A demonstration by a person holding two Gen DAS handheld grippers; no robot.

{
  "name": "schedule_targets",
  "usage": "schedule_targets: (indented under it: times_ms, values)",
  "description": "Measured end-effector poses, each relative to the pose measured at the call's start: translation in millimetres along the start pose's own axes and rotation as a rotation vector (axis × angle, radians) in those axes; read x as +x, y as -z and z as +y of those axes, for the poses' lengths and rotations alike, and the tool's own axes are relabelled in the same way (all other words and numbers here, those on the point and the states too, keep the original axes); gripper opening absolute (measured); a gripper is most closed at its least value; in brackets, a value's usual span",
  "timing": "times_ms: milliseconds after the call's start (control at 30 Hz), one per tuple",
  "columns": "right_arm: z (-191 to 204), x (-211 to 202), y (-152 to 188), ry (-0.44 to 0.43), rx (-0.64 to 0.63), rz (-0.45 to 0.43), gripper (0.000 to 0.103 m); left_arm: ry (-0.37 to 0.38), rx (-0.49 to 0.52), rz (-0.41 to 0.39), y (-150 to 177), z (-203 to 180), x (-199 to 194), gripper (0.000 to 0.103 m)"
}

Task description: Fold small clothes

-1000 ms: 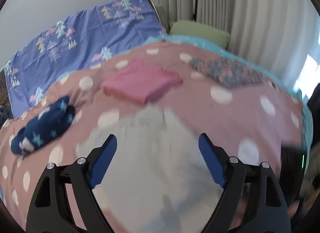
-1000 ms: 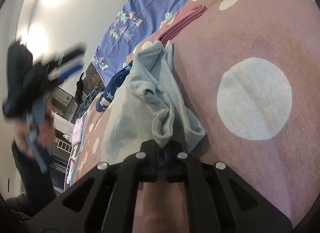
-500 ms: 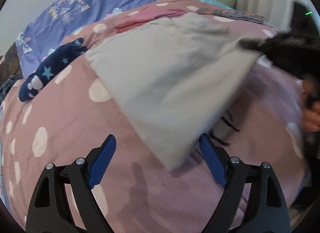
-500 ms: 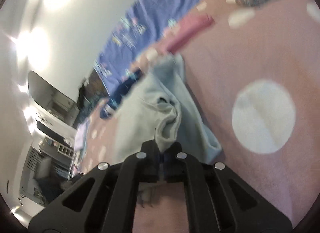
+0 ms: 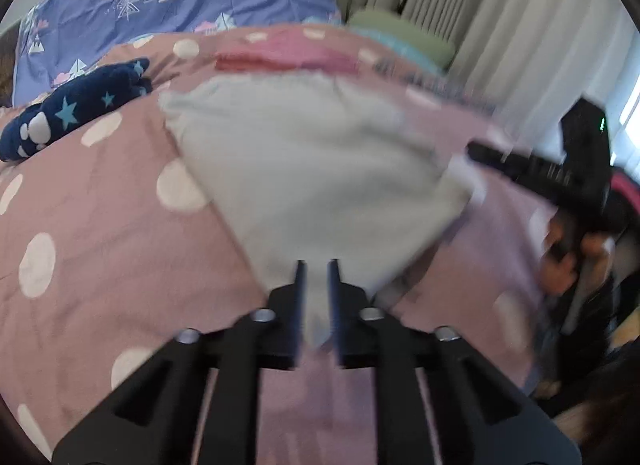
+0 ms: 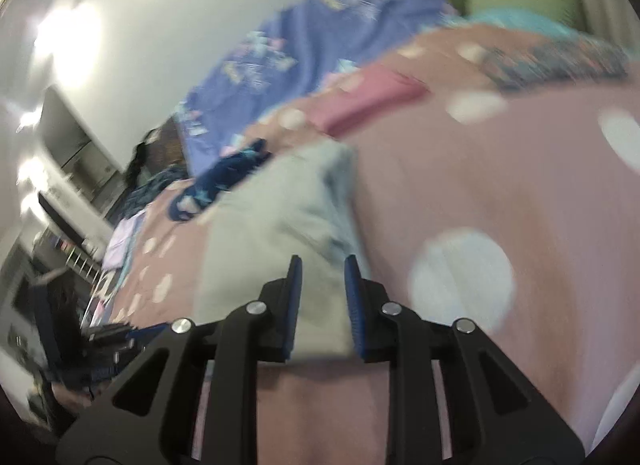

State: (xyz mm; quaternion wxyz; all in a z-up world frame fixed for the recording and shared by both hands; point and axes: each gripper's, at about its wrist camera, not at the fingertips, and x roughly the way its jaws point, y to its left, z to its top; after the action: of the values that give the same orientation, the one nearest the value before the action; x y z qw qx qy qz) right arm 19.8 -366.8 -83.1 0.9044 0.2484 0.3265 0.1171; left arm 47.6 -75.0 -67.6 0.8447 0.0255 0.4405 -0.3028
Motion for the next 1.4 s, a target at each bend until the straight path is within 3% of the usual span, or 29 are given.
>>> schedule_targets:
  times_ms: [100, 167, 200, 267, 367, 433, 500, 533, 600, 633, 667, 767, 800, 833, 867, 933, 1033, 1067, 1133, 1200, 1267, 1333, 1400]
  values:
    - [13, 20, -7, -0.052, -0.052, 0.042, 0.018, 0.013, 0.008, 0.007, -11, -2, 21, 0.01]
    - [9, 44, -5, 0.036, -0.044, 0.1, 0.014, -0.003, 0.01, 0.092, -6, 1, 52, 0.01]
    - [-7, 63, 1, 0.142, -0.002, 0.169, 0.003, -0.042, 0.019, 0.144, 3, 2, 72, 0.01]
    - [-24, 75, 11, 0.158, 0.059, 0.209, 0.0, -0.044, 0.039, 0.097, 15, 1, 77, 0.01]
    - [-18, 61, 18, 0.16, 0.011, 0.179, 0.0, -0.045, 0.092, 0.097, 18, -3, 73, 0.01]
    - [-7, 50, 14, 0.174, -0.026, 0.167, 0.007, -0.035, 0.091, 0.11, 14, -2, 72, 0.01]
    - [9, 41, -1, 0.119, -0.068, 0.121, 0.007, -0.037, 0.097, 0.125, 9, -3, 75, 0.011]
    - [18, 37, -9, 0.101, -0.101, 0.094, 0.01, -0.044, 0.11, 0.127, 8, -5, 77, 0.012]
    - [30, 38, -32, 0.133, -0.182, 0.05, 0.037, -0.065, 0.14, 0.123, 7, -8, 80, 0.012]
    - [32, 44, -42, 0.16, -0.205, 0.047, 0.061, -0.07, 0.143, 0.119, 7, -8, 82, 0.012]
    - [31, 58, -56, 0.18, -0.217, 0.065, 0.066, -0.068, 0.139, 0.114, 8, -7, 83, 0.012]
    - [12, 104, -83, 0.163, -0.143, 0.168, 0.058, -0.048, 0.109, 0.103, 13, -1, 77, 0.012]
    - [1, 124, -92, 0.151, -0.095, 0.204, 0.04, -0.041, 0.099, 0.102, 13, 1, 77, 0.013]
    - [-5, 137, -97, 0.148, -0.066, 0.219, 0.015, -0.039, 0.095, 0.102, 13, 1, 77, 0.013]
    - [-12, 148, -101, 0.125, -0.049, 0.234, 0.003, -0.04, 0.098, 0.103, 13, 1, 78, 0.013]
    - [-7, 148, -103, 0.059, -0.052, 0.206, 0.003, -0.043, 0.105, 0.101, 15, -1, 76, 0.013]
    - [10, 100, -103, -0.159, -0.165, -0.011, 0.003, -0.039, 0.111, 0.095, 17, -1, 76, 0.013]
    - [10, 94, -102, -0.175, -0.188, -0.044, 0.003, -0.037, 0.109, 0.095, 17, 0, 76, 0.013]
    - [-6, 105, -105, 0.017, -0.179, -0.048, 0.013, -0.035, 0.109, 0.097, 17, 0, 76, 0.013]
    - [-31, 130, -107, 0.157, -0.088, 0.077, 0.014, -0.039, 0.107, 0.095, 17, 0, 75, 0.013]
    - [-40, 130, -102, 0.136, -0.042, 0.096, 0.014, -0.04, 0.101, 0.089, 19, 0, 74, 0.013]
    - [-25, 114, -94, 0.104, -0.086, 0.061, 0.014, -0.035, 0.093, 0.088, 19, 3, 73, 0.013]
    - [1, 96, -84, 0.012, -0.16, 0.05, 0.015, -0.02, 0.064, 0.101, 14, 6, 69, 0.013]
